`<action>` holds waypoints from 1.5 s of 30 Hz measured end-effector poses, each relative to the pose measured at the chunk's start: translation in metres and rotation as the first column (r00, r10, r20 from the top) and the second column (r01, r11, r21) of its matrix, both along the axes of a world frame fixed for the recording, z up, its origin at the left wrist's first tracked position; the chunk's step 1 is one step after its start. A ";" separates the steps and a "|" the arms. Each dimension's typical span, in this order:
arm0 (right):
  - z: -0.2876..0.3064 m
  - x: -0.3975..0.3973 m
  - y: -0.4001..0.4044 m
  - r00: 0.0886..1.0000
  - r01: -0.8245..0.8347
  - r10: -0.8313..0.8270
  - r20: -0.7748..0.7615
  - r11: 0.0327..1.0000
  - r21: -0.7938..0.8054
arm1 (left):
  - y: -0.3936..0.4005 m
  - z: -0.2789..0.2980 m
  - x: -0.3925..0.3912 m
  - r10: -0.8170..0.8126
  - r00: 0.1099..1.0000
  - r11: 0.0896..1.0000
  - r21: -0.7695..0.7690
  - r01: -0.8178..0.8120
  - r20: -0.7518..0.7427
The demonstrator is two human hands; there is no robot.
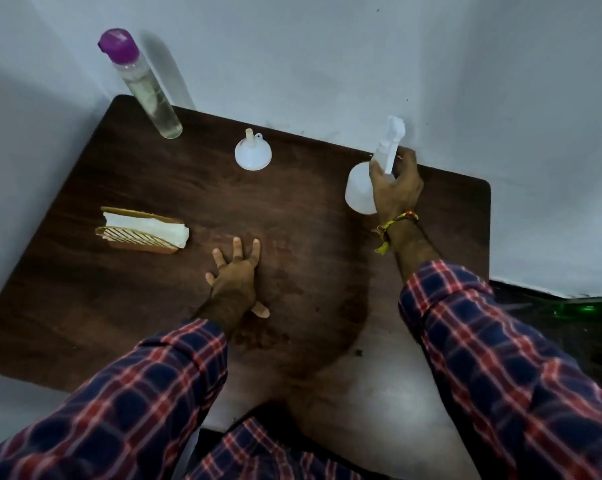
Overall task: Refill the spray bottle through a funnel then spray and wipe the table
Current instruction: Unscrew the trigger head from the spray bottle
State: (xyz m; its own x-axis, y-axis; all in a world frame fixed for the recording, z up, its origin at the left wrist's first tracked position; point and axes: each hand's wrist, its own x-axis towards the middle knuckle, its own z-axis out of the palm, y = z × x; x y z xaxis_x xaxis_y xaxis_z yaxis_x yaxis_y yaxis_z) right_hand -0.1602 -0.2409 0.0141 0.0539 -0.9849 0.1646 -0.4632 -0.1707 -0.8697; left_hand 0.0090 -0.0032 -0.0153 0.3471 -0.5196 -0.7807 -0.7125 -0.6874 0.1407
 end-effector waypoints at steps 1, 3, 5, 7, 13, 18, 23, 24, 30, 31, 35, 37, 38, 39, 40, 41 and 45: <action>0.003 -0.005 0.016 1.000 0.002 -0.002 0.022 1.000 -0.005 | 0.001 0.000 0.000 0.001 1.000 1.000 -0.004 -0.001 0.002; 0.007 -0.017 0.054 0.999 -0.004 0.005 0.044 1.000 -0.007 | 0.002 -0.002 -0.001 0.000 1.000 1.000 -0.014 0.001 0.007; 0.009 -0.031 0.096 0.997 -0.003 0.002 0.073 1.000 0.012 | 0.003 -0.001 -0.002 -0.009 1.000 1.000 -0.023 0.009 0.009; 0.014 -0.043 0.138 0.993 0.000 -0.009 0.118 0.997 0.073 | 0.005 0.004 -0.003 -0.023 1.000 0.999 -0.039 0.024 0.004; 0.048 -0.064 0.230 0.966 -0.169 0.102 0.237 0.943 0.286 | 0.031 0.024 -0.011 0.105 0.986 0.922 -0.359 -0.146 -0.130; 0.092 -0.063 0.272 0.883 -0.357 0.199 0.425 0.873 0.333 | 0.064 0.119 -0.047 -0.052 0.810 0.618 -0.656 -0.434 -0.585; 0.123 -0.047 0.288 0.768 -0.514 0.258 0.586 0.794 0.325 | 0.075 0.171 -0.053 -0.139 0.580 0.584 -0.539 -0.607 -0.803; 0.126 -0.044 0.289 0.752 -0.532 0.267 0.602 0.786 0.316 | 0.076 0.177 -0.051 -0.130 0.539 0.585 -0.504 -0.636 -0.832; 0.134 -0.037 0.294 0.670 -0.598 0.216 0.710 0.724 0.344 | 0.083 0.199 -0.041 -0.151 0.490 0.581 -0.478 -0.659 -0.859; 0.132 -0.039 0.294 0.660 -0.621 0.228 0.716 0.702 0.349 | 0.082 0.201 -0.042 -0.131 0.462 0.546 -0.453 -0.705 -0.877; 0.120 -0.047 0.298 0.606 -0.694 0.184 0.774 0.598 0.401 | 0.075 0.211 -0.041 -0.106 0.393 0.441 -0.397 -0.805 -0.913; 0.116 -0.045 0.303 0.597 -0.680 0.151 0.788 0.617 0.397 | 0.075 0.211 -0.044 -0.098 0.423 0.420 -0.422 -0.803 -0.901; 0.115 -0.043 0.306 0.624 -0.645 0.146 0.767 0.651 0.401 | 0.075 0.209 -0.046 -0.077 0.436 0.398 -0.428 -0.811 -0.897; 0.116 -0.042 0.308 0.676 -0.591 0.151 0.721 0.696 0.408 | 0.076 0.207 -0.049 -0.046 0.446 0.366 -0.430 -0.825 -0.894; 0.115 -0.040 0.310 0.740 -0.526 0.164 0.653 0.746 0.409 | 0.078 0.203 -0.051 -0.006 0.457 0.329 -0.433 -0.839 -0.889; 0.115 -0.039 0.311 0.798 -0.466 0.182 0.574 0.791 0.396 | 0.079 0.198 -0.053 0.039 0.469 0.293 -0.439 -0.850 -0.882; 0.106 -0.041 0.316 0.865 -0.424 0.251 0.434 0.827 0.369 | 0.081 0.182 -0.061 0.252 0.471 0.155 -0.445 -0.882 -0.845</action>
State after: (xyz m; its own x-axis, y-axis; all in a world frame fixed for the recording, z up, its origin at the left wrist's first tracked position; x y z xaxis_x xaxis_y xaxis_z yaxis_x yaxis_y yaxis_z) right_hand -0.2013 0.0747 0.1200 0.4209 -0.8837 -0.2049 -0.0970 0.1808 -0.9787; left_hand -0.0520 0.0780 0.1671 0.6070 -0.7390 -0.2923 0.2731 -0.1515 0.9500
